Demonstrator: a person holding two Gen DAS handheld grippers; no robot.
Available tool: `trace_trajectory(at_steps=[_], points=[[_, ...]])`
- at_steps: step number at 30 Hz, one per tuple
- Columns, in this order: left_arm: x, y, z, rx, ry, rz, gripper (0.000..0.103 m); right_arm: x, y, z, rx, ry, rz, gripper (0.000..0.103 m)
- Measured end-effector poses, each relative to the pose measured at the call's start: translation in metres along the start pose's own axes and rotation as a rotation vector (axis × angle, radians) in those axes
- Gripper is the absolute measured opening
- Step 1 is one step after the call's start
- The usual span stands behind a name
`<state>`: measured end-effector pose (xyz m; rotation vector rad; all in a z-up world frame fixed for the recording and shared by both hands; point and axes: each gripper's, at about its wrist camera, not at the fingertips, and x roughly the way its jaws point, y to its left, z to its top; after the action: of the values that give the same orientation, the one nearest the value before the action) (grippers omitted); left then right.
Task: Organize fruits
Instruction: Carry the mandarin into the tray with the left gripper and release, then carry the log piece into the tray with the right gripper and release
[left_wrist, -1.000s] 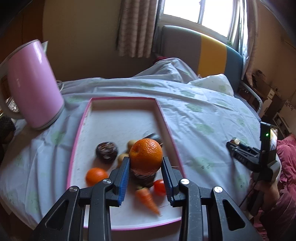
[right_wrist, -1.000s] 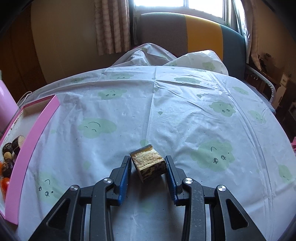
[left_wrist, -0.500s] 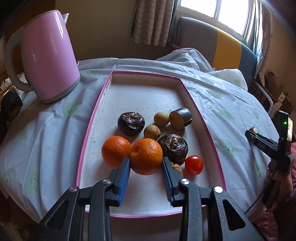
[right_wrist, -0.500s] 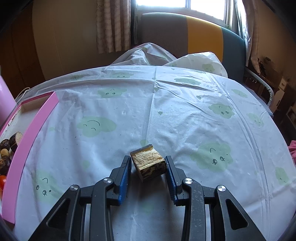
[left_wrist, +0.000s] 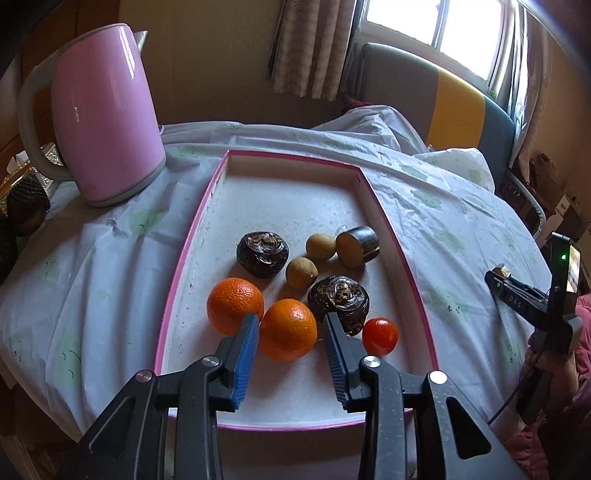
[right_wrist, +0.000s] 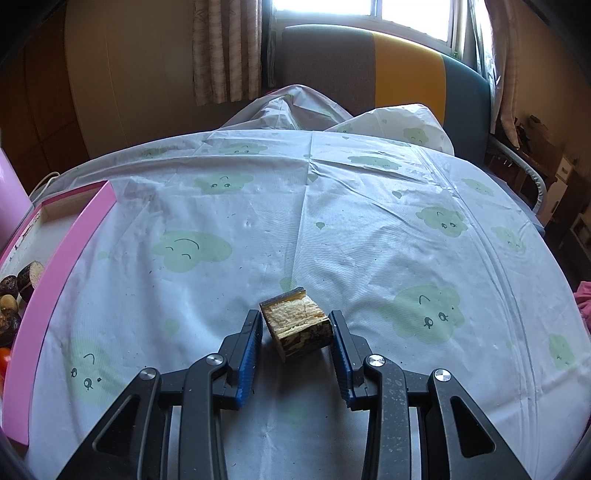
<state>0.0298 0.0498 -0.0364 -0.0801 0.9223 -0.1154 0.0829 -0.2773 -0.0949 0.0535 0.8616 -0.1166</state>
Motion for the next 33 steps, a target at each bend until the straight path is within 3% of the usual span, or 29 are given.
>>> trace_trajectory(at_steps=[9,14,21,26,33], points=[[-0.017,0.005,0.004,-0.015,-0.044,0.015,0.037,-0.003,0.005,0.003,-0.031,0.010,-0.005,0.031],[-0.022,0.011,0.005,-0.030,-0.059,0.033,0.037,-0.023,0.021,0.012,-0.035,-0.023,0.068,0.031],[-0.027,0.024,0.005,-0.070,-0.073,0.067,0.037,-0.052,0.110,0.029,-0.192,-0.039,0.310,0.030],[-0.033,0.034,0.006,-0.106,-0.088,0.087,0.042,-0.058,0.181,0.022,-0.334,-0.009,0.424,0.030],[-0.039,0.043,0.006,-0.130,-0.104,0.104,0.043,-0.055,0.225,0.006,-0.445,0.020,0.459,0.030]])
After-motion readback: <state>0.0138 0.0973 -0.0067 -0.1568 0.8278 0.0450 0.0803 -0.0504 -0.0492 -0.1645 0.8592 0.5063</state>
